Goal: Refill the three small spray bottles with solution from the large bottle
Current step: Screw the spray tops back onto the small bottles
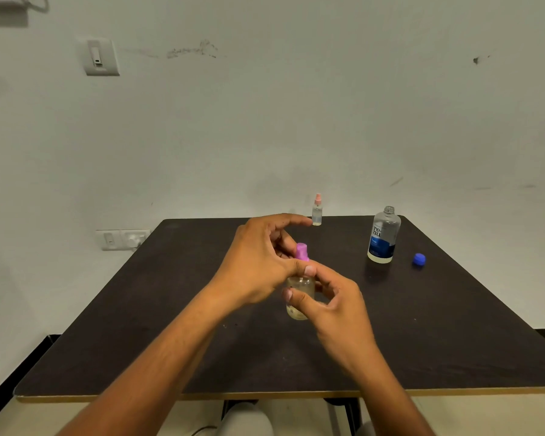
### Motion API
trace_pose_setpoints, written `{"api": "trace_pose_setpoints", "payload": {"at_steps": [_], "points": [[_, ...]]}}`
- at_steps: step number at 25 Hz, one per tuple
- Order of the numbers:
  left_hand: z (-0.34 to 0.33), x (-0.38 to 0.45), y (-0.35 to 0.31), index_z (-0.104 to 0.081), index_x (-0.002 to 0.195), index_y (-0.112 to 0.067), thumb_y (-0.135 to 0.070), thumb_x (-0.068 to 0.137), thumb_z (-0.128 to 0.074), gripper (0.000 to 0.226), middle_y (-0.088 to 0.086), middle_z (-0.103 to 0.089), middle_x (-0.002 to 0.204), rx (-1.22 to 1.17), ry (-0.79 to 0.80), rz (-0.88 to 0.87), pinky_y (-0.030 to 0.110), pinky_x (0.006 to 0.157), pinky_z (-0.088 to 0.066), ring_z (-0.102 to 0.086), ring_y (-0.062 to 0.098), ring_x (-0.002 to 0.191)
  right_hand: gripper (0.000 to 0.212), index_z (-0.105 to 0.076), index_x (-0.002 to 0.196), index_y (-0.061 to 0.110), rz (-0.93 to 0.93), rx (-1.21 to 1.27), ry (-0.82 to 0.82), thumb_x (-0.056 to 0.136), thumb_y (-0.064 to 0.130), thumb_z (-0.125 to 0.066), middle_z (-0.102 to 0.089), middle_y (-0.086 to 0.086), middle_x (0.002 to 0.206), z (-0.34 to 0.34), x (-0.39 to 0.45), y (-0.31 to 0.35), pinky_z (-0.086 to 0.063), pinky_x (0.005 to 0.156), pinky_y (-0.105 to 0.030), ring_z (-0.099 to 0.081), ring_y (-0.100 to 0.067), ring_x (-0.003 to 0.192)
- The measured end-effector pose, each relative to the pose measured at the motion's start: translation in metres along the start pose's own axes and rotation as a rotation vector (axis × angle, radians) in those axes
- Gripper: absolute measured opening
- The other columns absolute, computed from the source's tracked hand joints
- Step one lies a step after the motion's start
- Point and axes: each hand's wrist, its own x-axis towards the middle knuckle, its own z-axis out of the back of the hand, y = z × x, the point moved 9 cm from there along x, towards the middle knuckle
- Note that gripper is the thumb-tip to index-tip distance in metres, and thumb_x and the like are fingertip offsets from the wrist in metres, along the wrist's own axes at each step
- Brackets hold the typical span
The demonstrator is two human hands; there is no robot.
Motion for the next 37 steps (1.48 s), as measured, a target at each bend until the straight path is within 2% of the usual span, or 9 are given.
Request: {"api": "trace_pose_setpoints", "payload": {"at_steps": [4, 11, 14, 17, 22, 26, 28, 32, 37], "points": [[0.000, -0.002, 0.002, -0.065, 0.128, -0.036, -0.021, 0.076, -0.089, 0.059, -0.009, -0.073, 0.081, 0.013, -0.028, -0.002, 0.015, 0.075, -0.058, -0.072, 0.005, 0.078, 0.040, -0.070, 0.124, 0.033, -0.033, 0.067, 0.097, 0.088, 0.016, -0.077, -0.073, 0.017, 0.118, 0.001, 0.002, 0.000, -0.053, 0.101, -0.038, -0.066, -0.004, 0.115], [0.013, 0.002, 0.026, -0.060, 0.134, -0.035, -0.040, 0.083, -0.081, 0.056, -0.018, -0.068, 0.108, 0.043, -0.131, -0.024, 0.015, 0.083, -0.057, -0.066, -0.001, 0.099, 0.044, -0.062, 0.126, 0.026, -0.114, 0.116, 0.129, 0.086, 0.021, -0.078, -0.075, 0.005, 0.117, 0.007, 0.014, -0.021, -0.057, 0.095, -0.034, -0.070, -0.010, 0.111], [0.023, 0.010, 0.054, -0.056, 0.138, -0.034, -0.049, 0.088, -0.072, 0.054, -0.019, -0.063, 0.123, 0.164, -0.198, -0.028, 0.025, 0.097, -0.054, -0.061, -0.001, 0.111, 0.043, -0.064, 0.124, 0.024, -0.125, 0.111, 0.091, 0.084, 0.020, -0.079, -0.075, 0.005, 0.114, 0.017, 0.031, -0.033, -0.058, 0.091, -0.028, -0.071, -0.010, 0.109], [0.026, 0.027, 0.089, -0.045, 0.149, -0.033, -0.054, 0.092, -0.065, 0.064, -0.012, -0.052, 0.146, 0.292, -0.180, -0.017, 0.028, 0.111, -0.041, -0.050, 0.006, 0.132, 0.041, -0.067, 0.123, 0.022, -0.143, 0.123, 0.055, 0.086, 0.009, -0.078, -0.076, 0.006, 0.112, 0.021, 0.056, -0.047, -0.056, 0.086, -0.020, -0.072, -0.009, 0.108], [0.022, 0.072, 0.134, -0.026, 0.160, -0.029, -0.060, 0.097, -0.051, 0.074, -0.008, -0.026, 0.166, 0.469, -0.041, -0.016, 0.028, 0.122, -0.020, -0.022, 0.011, 0.154, 0.043, -0.066, 0.123, 0.033, -0.152, 0.016, 0.062, 0.087, 0.011, -0.077, -0.075, 0.012, 0.114, 0.018, 0.109, -0.073, -0.055, 0.088, -0.018, -0.069, -0.002, 0.108], [0.017, 0.115, 0.172, -0.013, 0.163, -0.029, -0.065, 0.098, -0.047, 0.082, -0.008, -0.011, 0.171, 0.592, 0.049, -0.013, 0.035, 0.127, -0.013, -0.009, 0.011, 0.158, 0.045, -0.064, 0.126, 0.033, -0.149, -0.039, 0.057, 0.088, 0.012, -0.077, -0.072, 0.014, 0.117, 0.012, 0.161, -0.099, -0.052, 0.088, -0.015, -0.066, -0.002, 0.111], [0.016, 0.134, 0.186, -0.011, 0.163, -0.028, -0.067, 0.098, -0.042, 0.082, -0.007, -0.010, 0.172, 0.609, 0.069, -0.021, 0.036, 0.128, -0.011, -0.007, 0.012, 0.158, 0.045, -0.065, 0.129, 0.028, -0.152, -0.076, 0.051, 0.089, 0.014, -0.077, -0.071, 0.012, 0.119, 0.010, 0.186, -0.116, -0.051, 0.095, -0.022, -0.065, -0.005, 0.113], [0.020, 0.181, 0.217, -0.017, 0.162, -0.026, -0.067, 0.099, -0.035, 0.078, -0.003, -0.018, 0.170, 0.569, 0.046, -0.019, 0.043, 0.127, -0.020, -0.016, 0.016, 0.157, 0.041, -0.066, 0.130, 0.020, -0.157, -0.123, 0.040, 0.091, 0.013, -0.075, -0.072, 0.007, 0.118, 0.004, 0.240, -0.160, -0.051, 0.105, -0.036, -0.066, -0.010, 0.113], [0.017, 0.229, 0.260, -0.023, 0.161, -0.023, -0.063, 0.101, -0.034, 0.073, 0.000, -0.024, 0.169, 0.566, 0.058, -0.001, 0.043, 0.125, -0.024, -0.021, 0.018, 0.156, 0.042, -0.061, 0.135, 0.015, -0.146, -0.245, 0.043, 0.094, 0.013, -0.071, -0.069, 0.000, 0.125, -0.010, 0.305, -0.208, -0.048, 0.110, -0.042, -0.063, -0.016, 0.118]]}}
